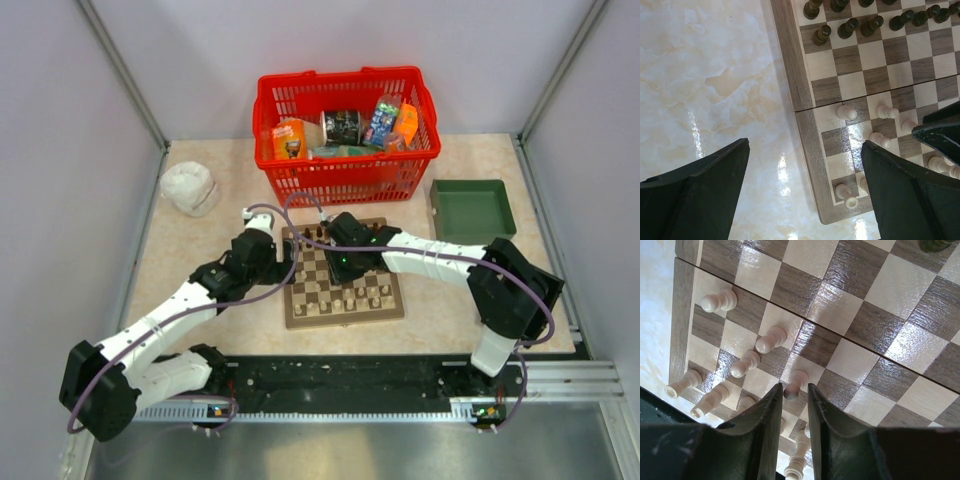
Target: Set up the chess pieces on the board
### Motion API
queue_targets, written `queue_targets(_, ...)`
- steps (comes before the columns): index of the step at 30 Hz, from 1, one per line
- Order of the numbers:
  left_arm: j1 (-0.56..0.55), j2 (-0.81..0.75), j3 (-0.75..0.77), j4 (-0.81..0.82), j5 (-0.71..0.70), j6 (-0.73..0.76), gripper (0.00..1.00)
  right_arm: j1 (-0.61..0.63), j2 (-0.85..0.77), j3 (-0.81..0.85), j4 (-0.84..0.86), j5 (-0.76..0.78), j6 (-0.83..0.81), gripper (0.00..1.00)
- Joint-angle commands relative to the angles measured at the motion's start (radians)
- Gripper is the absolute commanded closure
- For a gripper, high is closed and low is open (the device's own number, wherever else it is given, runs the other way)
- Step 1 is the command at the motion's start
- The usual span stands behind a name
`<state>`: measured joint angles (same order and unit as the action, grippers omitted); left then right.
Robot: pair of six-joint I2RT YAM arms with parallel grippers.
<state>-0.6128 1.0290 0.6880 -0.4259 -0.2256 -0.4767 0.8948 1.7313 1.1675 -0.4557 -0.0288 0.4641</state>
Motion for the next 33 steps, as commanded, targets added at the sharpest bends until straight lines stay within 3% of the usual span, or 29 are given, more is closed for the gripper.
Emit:
queue_targets(1,0.005,-0.020,-0.013,0.030,-0.008,0.000,0.01,0.012,0.010,0.046,0.025,-0.006,-0.005,0.74)
queue_targets(8,0.007,-0.027,-0.021,0.030,-0.008,-0.002,0.01,0.023,0.005,0.044,0.017,-0.014,-0.005,0.79)
queue_targets(33,0.008,-0.024,-0.027,0.038,0.009,-0.005,0.01,0.058,-0.059,0.000,-0.038,-0.010,0.010,0.79)
